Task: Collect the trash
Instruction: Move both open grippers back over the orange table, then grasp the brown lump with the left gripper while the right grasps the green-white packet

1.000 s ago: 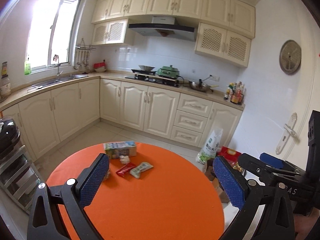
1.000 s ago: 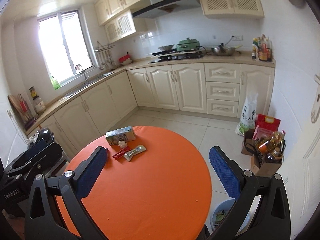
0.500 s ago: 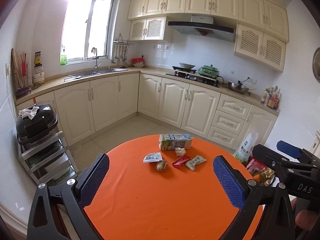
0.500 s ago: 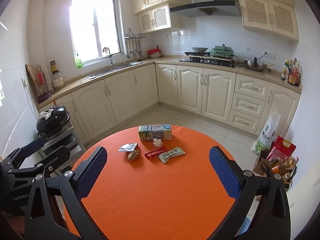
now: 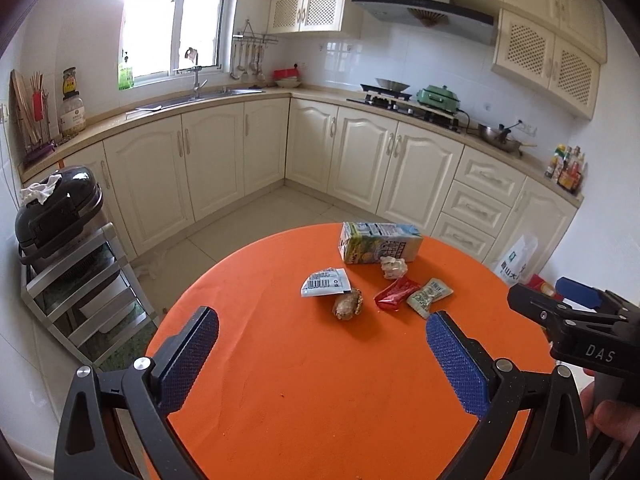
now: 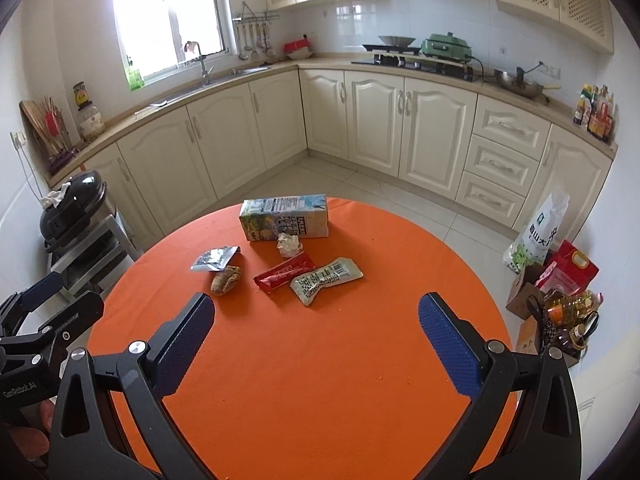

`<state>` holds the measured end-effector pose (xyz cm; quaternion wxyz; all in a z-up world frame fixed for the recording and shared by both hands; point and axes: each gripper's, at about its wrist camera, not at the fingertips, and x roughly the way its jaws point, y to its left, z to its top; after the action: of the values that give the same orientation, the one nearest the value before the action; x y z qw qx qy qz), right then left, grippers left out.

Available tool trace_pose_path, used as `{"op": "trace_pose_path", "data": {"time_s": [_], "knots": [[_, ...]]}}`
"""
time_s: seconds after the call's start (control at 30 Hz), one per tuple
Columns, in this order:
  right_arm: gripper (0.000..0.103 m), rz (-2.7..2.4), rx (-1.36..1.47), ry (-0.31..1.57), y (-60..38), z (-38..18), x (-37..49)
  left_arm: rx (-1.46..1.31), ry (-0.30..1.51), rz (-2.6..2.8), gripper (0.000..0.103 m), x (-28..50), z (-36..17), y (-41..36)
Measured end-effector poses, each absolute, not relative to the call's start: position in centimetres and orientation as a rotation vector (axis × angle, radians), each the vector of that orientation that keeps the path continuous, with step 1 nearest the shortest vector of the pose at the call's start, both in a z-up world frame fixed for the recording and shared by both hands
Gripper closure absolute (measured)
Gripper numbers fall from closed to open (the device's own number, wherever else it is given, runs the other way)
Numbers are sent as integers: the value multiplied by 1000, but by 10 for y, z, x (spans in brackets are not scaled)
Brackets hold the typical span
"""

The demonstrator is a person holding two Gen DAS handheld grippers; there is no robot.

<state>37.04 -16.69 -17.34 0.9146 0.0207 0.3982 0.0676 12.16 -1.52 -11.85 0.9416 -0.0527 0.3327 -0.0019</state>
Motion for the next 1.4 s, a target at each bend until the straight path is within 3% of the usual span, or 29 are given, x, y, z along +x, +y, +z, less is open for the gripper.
{"op": "trace_pose_path", "data": {"time_s": [0.13,0.37,0.7,0.8,0.87,1.03,1.13,1.2,1.3,1.37,1.4], "knots": [[0,128,34,883,-168,-208,404,-95,720,-3,1,169,-127,-19],[10,111,5,1010,-165,-270,457,-71,822,3,1,262,-155,-27],[14,128,-40,1070,-153,-303,486,-93,909,-15,4,382,-183,-26],[15,122,-55,1064,-154,-305,485,-109,916,-32,18,412,-190,-23],[16,121,-48,1063,-157,-304,485,-101,940,-52,40,427,-198,-24],[15,106,-61,1049,-148,-305,488,-87,917,-57,48,447,-203,-25],[16,111,-59,1030,-145,-306,489,-126,916,-74,62,468,-205,-17],[28,129,-63,1022,-147,-305,487,-140,917,-98,74,474,-206,-16],[56,149,-55,1030,-159,-301,484,-120,917,-104,74,489,-209,-14],[60,162,-34,1047,-169,-298,485,-129,917,-108,74,483,-212,-11],[57,166,-9,1054,-174,-297,484,-132,916,-108,74,480,-213,-10]]}}
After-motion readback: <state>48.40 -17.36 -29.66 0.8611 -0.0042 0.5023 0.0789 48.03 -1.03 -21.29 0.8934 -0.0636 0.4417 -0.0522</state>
